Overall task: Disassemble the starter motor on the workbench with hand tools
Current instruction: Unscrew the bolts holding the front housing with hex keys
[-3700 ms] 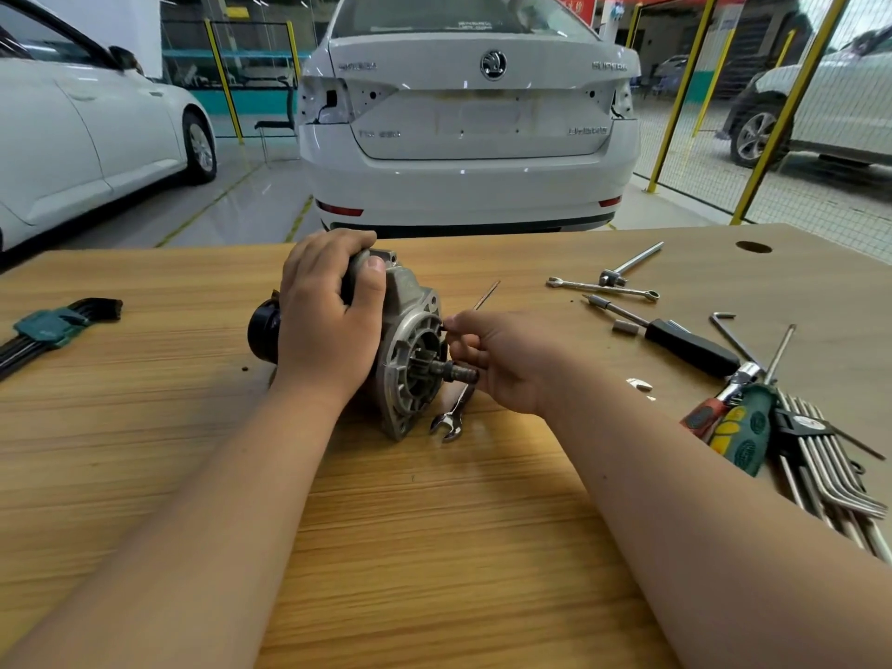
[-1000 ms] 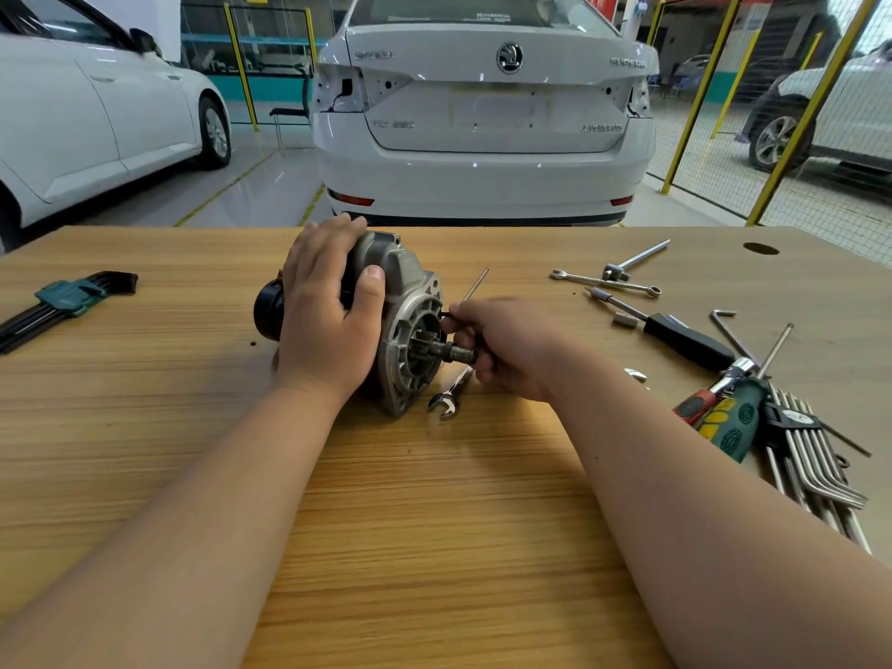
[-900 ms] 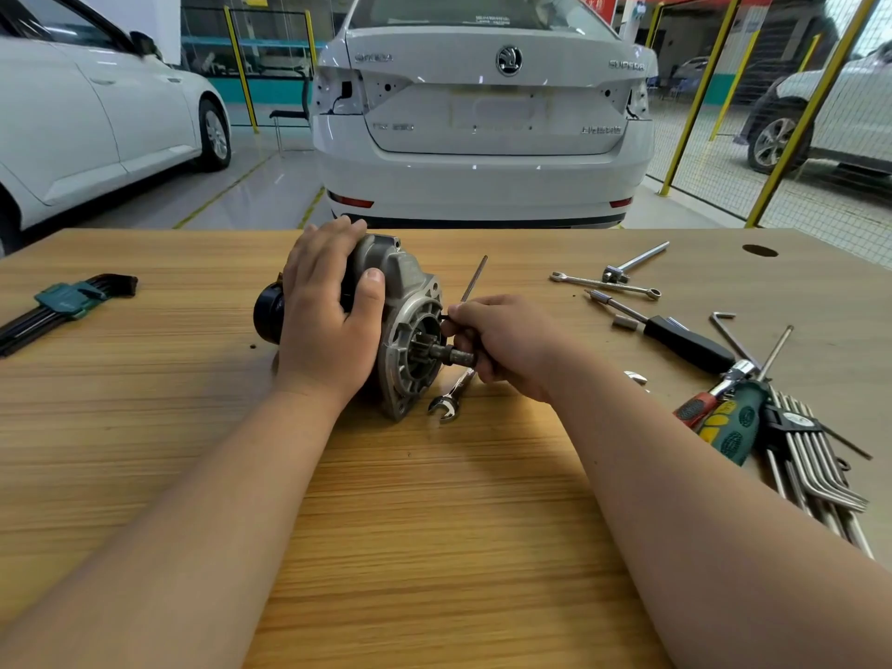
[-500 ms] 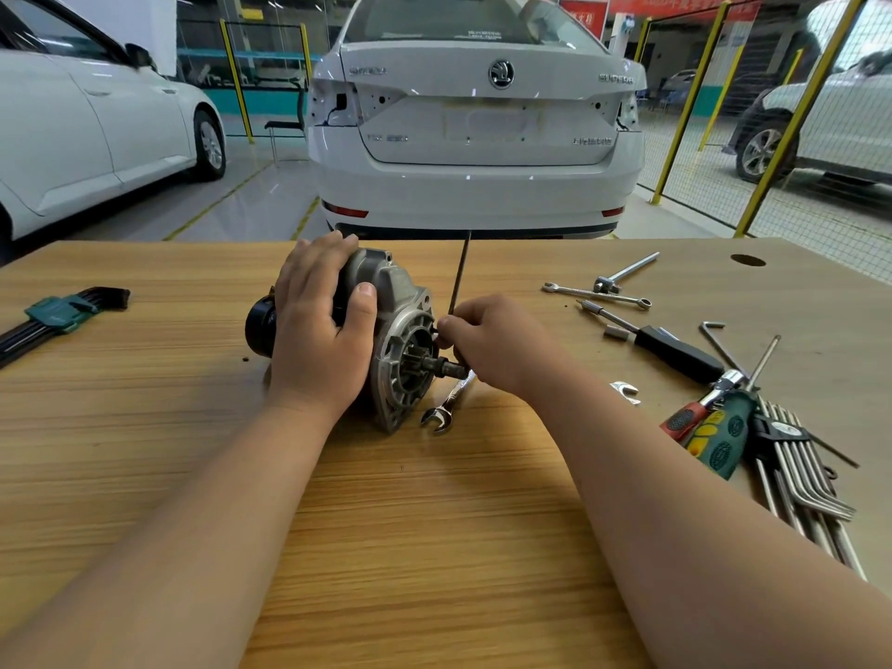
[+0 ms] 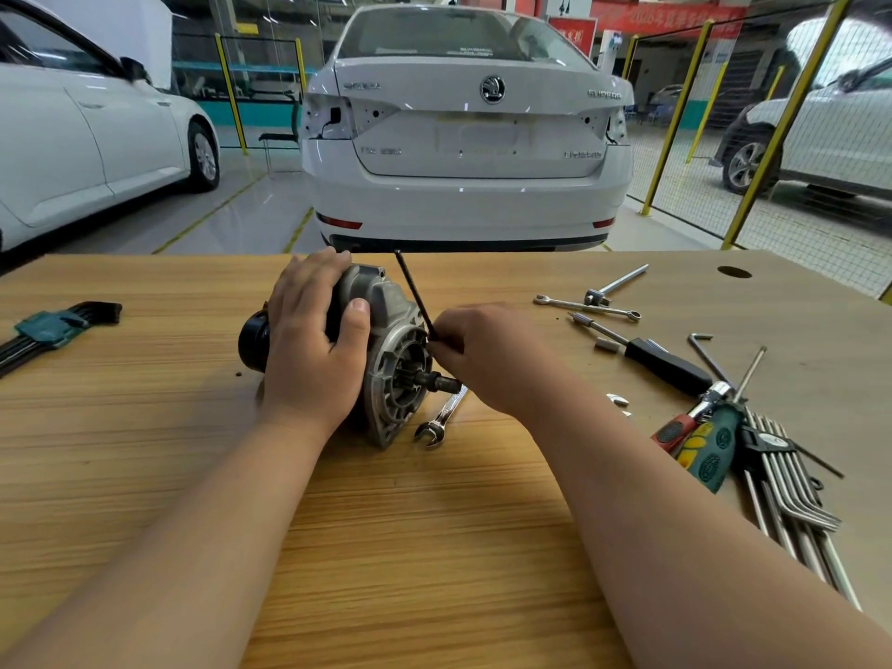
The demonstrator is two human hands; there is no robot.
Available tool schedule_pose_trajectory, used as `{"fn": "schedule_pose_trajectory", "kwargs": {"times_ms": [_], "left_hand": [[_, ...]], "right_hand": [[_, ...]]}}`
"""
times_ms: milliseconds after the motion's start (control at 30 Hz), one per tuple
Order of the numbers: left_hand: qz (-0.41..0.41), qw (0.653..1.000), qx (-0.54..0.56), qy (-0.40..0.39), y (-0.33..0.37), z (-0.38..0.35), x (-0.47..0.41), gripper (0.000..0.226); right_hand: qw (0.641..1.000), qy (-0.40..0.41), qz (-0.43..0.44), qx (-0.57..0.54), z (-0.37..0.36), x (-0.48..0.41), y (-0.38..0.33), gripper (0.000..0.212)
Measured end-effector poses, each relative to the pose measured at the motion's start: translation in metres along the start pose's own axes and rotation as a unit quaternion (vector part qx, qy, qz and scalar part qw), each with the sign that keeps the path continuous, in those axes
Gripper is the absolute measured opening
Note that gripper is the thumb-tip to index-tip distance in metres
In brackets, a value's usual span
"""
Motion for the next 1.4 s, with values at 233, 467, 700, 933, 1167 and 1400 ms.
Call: {"fn": "schedule_pose_trajectory", "kwargs": {"times_ms": [233,467,700,933,1167,1400], "left_hand": [[0.008,1.0,0.003,-0.004,0.001,0.001,0.001,0.05],[0.001,1.0,0.004,0.002,-0.001,0.001,0.001,0.05],[-0.008,1.0,0.01,0.004,-0.001,0.0,0.0,0.048],[-0.005,1.0,0.005,0.004,0.0,0.0,0.001,0.048],[0.001,1.0,0.002,-0.002,0.0,0.0,0.0,0.05],[0.003,1.0,0.004,-0.002,0.001,0.0,0.0,0.051]], "right_hand": [[0.998,0.025,0.047,0.017,0.005,0.001,-0.005,0.011],[0.994,0.035,0.099,0.032,0.005,0.004,-0.009,0.009],[0.994,0.008,-0.049,-0.094,-0.007,0.011,0.02,0.017],[0.87,-0.09,-0.239,-0.421,-0.038,0.011,0.025,0.019],[0.8,-0.103,-0.321,-0.497,-0.051,0.012,0.025,0.017],[0.714,-0.159,-0.382,-0.565,-0.058,0.016,0.017,0.019]]}}
Point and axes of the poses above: each hand's wrist, its own x-axis away from the middle knuckle, its own z-axis out of the back of the hand, y = z × x, the point moved 6 cm from there along -x, towards the middle knuckle, and after that the axes turned 8 degrees about x, right-handed, at the moved point
